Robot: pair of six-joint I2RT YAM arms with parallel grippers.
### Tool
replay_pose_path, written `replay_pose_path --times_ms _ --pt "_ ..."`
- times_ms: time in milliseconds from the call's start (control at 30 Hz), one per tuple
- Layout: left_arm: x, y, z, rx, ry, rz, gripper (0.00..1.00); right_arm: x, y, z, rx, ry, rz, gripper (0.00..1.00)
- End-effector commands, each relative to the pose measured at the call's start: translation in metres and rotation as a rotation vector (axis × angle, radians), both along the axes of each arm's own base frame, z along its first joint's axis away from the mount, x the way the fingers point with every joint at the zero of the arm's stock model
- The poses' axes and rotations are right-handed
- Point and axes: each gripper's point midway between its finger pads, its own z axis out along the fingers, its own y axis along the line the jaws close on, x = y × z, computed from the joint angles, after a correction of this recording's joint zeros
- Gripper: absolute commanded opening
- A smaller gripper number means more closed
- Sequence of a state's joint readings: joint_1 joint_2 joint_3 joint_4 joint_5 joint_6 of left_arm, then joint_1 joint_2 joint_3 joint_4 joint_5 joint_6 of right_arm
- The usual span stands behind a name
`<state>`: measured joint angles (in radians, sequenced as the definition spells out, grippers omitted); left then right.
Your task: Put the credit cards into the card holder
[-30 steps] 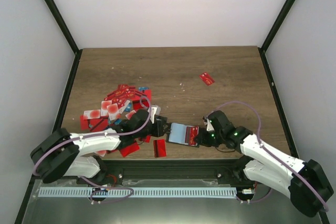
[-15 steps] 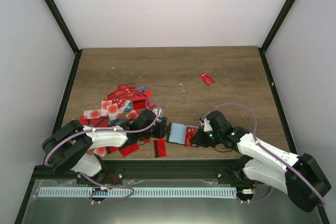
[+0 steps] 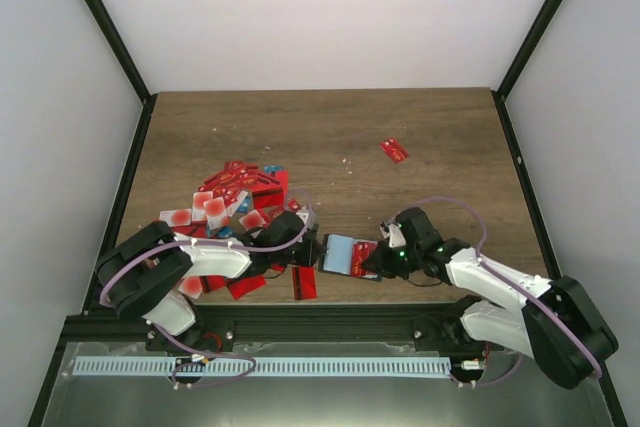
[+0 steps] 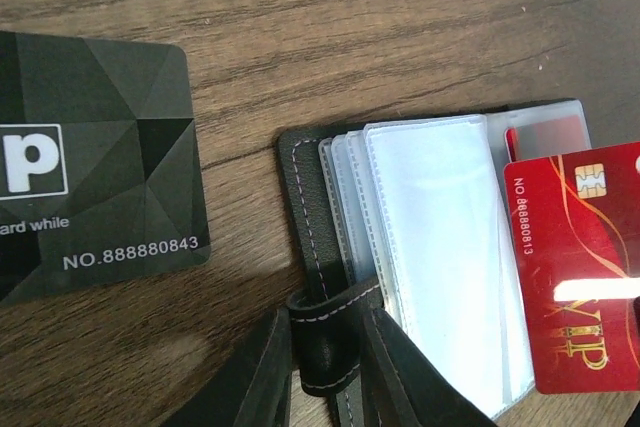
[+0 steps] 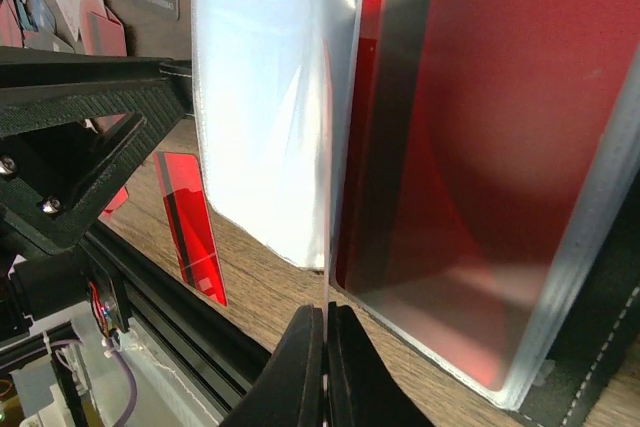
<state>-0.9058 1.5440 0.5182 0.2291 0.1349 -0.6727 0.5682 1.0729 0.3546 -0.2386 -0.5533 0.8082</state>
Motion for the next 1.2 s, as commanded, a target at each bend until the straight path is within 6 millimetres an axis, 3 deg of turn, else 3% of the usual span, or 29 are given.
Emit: replay_pose_path --times_ms 0,900,1167 --pt "0.001 -0.005 0.0 0.009 -0.011 -0.011 0.21 0.002 0.005 0.001 0.04 0.002 0.025 0.01" --pt "-0.003 -0.008 -0.009 0.029 0.01 -0.029 0.18 0.019 0.003 -0.009 0.081 -0.017 0.025 0.01" --pt "-0.005 -0.007 -0.011 0.031 0.037 -0.009 0.17 0.016 0.009 -0.01 0.141 -0.004 0.031 0.01"
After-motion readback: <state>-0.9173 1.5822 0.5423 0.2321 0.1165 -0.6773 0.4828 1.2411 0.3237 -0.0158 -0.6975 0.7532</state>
